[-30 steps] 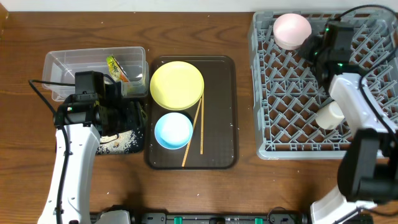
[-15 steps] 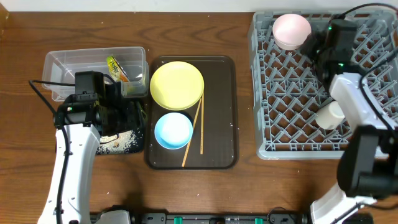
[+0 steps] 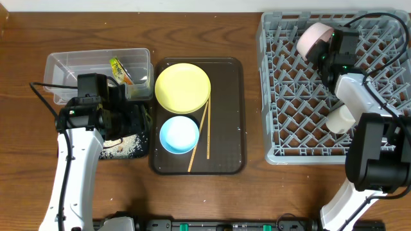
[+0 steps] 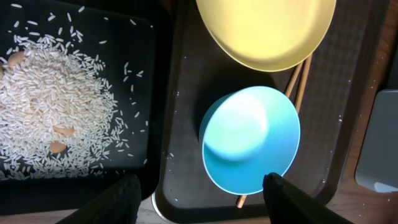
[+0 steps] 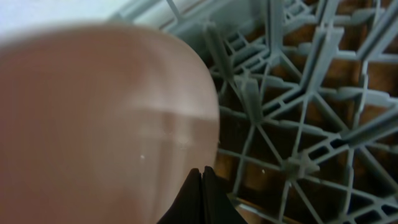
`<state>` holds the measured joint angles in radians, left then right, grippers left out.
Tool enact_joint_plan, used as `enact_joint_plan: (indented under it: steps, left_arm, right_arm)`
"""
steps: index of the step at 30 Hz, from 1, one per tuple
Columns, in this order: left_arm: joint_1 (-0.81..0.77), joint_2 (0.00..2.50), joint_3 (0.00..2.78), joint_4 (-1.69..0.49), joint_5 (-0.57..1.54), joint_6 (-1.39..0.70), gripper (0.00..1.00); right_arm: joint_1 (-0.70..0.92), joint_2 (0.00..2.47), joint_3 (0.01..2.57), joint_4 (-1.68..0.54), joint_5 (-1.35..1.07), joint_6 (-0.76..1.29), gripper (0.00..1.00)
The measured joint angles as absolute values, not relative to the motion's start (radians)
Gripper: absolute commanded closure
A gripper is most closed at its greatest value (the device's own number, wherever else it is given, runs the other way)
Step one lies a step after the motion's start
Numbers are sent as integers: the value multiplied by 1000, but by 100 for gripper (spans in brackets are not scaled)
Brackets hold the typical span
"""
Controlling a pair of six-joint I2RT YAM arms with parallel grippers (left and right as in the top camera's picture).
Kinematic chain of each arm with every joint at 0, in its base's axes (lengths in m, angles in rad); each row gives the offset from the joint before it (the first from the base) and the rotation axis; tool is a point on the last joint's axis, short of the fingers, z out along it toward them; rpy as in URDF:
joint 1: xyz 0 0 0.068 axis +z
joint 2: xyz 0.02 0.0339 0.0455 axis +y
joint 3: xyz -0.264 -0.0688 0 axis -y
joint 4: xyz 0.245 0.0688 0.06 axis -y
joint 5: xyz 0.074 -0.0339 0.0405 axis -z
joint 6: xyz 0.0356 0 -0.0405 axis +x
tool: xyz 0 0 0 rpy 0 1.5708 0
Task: Sort waste into correct bins and load items into the dishwasher rack
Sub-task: 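Adjust the pink bowl upright in the rack and release it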
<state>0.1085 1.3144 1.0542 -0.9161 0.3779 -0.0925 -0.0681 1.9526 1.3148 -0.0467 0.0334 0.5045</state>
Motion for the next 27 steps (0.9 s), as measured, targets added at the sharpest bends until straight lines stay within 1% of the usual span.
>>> enact_joint_plan:
  steps: [7,17,20,24,27]
  left_arm:
    - [109,1314,1054,-916,378,-92,34]
    - [109,1314,1054,-916,378,-93,34]
    - [109,1314,1054,-916,378,-93,34]
    - [109,1314,1054,-916,378,-93,34]
    - [109,1314,1054,-916,378,-93,34]
  right_arm:
    - [-68,1870,1314,-44,36,420,99]
    - [-68,1778,1314,-55,26,378,99]
    - [-68,1777,1314,2,-37,373,99]
    - [-68,1773,1314,98,-178,356,99]
    - [-65,1766,1314,106,-269,342,99]
